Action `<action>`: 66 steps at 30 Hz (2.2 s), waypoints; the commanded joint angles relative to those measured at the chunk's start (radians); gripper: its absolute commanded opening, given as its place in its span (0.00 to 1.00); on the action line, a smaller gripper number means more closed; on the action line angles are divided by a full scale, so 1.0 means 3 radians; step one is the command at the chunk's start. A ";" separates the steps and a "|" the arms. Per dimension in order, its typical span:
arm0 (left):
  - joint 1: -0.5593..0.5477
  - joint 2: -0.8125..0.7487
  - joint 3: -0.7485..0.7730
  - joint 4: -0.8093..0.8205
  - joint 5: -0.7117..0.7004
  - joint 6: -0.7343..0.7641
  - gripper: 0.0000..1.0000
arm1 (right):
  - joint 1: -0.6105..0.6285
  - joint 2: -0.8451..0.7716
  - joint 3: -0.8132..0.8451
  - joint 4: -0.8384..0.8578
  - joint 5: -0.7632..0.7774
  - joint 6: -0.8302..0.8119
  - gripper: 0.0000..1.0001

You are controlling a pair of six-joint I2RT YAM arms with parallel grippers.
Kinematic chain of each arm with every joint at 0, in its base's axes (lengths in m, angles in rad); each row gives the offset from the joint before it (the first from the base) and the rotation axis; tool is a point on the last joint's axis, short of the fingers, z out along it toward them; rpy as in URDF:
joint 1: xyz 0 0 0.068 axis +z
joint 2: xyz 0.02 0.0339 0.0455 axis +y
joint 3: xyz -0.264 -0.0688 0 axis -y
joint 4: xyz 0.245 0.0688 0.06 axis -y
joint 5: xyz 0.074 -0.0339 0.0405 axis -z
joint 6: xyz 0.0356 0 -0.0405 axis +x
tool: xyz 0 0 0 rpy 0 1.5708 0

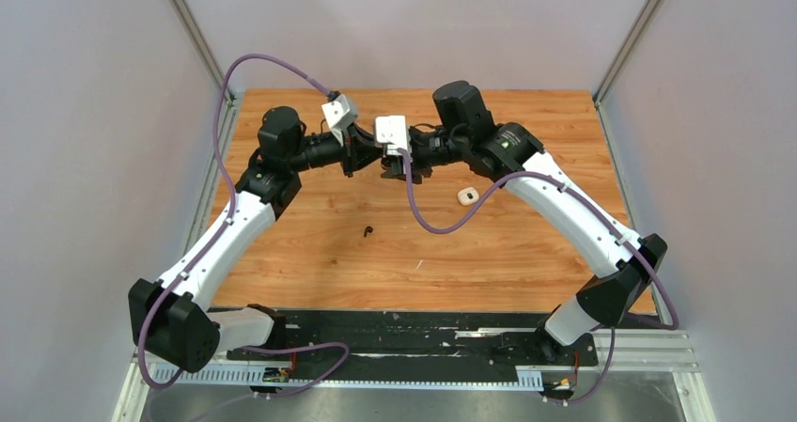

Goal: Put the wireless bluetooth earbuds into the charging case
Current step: Adjust the earbud with the charging case, then pick up the earbud from the center of the board.

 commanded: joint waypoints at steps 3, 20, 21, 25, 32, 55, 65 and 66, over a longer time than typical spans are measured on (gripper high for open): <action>-0.0029 -0.0045 -0.0060 0.0263 0.0119 -0.0125 0.00 | 0.0035 0.0009 0.0293 0.0041 0.0150 0.0068 0.48; 0.0015 0.0063 -0.0084 0.0433 0.0172 -0.0356 0.00 | -0.0247 -0.0365 0.0344 0.0692 0.0203 0.1085 0.58; 0.0021 0.0063 -0.0076 0.0413 0.0164 -0.0360 0.00 | -0.0347 -0.0405 0.0345 0.0790 0.0223 0.1329 0.60; 0.0085 0.0061 -0.0031 0.0334 0.0158 -0.0358 0.00 | -0.0726 -0.0531 0.0229 0.0964 0.0301 0.1890 0.63; 0.0265 -0.0118 0.0005 -0.0079 -0.0250 -0.0100 0.00 | -0.1363 -0.0680 -0.0849 0.1157 -0.0314 0.2128 0.52; 0.0795 -0.0992 -0.0139 -0.1051 -0.1117 -0.0066 0.00 | -0.0197 0.1310 -0.1150 0.1282 -0.0740 -0.0099 0.48; 0.0875 -0.1090 -0.0110 -0.1198 -0.1114 -0.0093 0.00 | -0.0052 0.1823 -0.0808 0.1194 -0.0710 -0.0633 0.48; 0.0880 -0.1095 -0.0113 -0.1201 -0.1114 -0.0092 0.00 | -0.0040 0.1846 -0.0789 0.1187 -0.0712 -0.0663 0.48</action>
